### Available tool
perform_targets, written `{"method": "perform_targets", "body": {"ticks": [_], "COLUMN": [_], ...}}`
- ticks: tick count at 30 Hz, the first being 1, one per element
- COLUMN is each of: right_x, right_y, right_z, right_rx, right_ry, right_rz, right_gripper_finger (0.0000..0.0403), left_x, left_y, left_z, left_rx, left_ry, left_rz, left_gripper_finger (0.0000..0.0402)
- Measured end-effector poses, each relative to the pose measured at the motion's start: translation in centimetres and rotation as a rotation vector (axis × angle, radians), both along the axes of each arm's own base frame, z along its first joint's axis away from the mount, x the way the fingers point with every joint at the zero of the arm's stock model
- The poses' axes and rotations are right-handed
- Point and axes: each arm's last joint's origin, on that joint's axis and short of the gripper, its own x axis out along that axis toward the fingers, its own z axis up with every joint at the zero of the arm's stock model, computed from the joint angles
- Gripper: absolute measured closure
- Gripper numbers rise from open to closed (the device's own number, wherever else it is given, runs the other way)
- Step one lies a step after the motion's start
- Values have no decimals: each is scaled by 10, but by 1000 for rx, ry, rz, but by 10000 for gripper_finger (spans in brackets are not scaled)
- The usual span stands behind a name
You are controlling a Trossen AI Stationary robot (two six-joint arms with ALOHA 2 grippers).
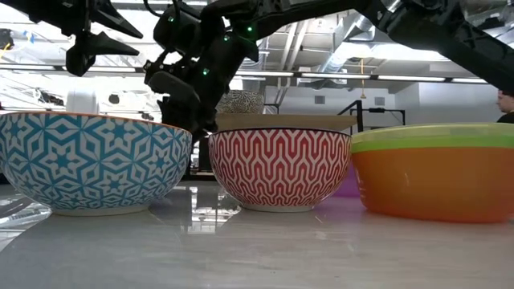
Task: Place and stack bowls onto a shelf
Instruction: Stack the yellow patterned bowl on top of the red patterned bowl
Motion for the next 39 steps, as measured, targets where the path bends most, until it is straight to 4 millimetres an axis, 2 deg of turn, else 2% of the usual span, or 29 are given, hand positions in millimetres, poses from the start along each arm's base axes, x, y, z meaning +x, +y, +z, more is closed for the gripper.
{"method": "perform_targets", "body": {"ticks": [9, 15, 21, 27, 39], "right_x": [-2, -6, -13, -28, -75], "right_y": [-1, -3, -18, -36, -55], "right_z": [0, -2, 5, 35, 131], "right_rx": [23, 10, 21, 21, 124], "right_ry": [19, 72, 104, 123, 13], "right_rz": [-27, -36, -123, -174, -239], "right_gripper_finger": [370, 370, 370, 370, 370], "left_x": [0, 0, -1, -1, -1], "left_y": [0, 0, 0, 0, 0], "left_z": [-1, -2, -2, -2, -3], "left_rx": [2, 2, 3, 3, 4], "left_ry": [13, 21, 27, 27, 31], "left_rz": [0, 0, 0, 0, 0], "left_gripper_finger": [266, 266, 266, 266, 266]}}
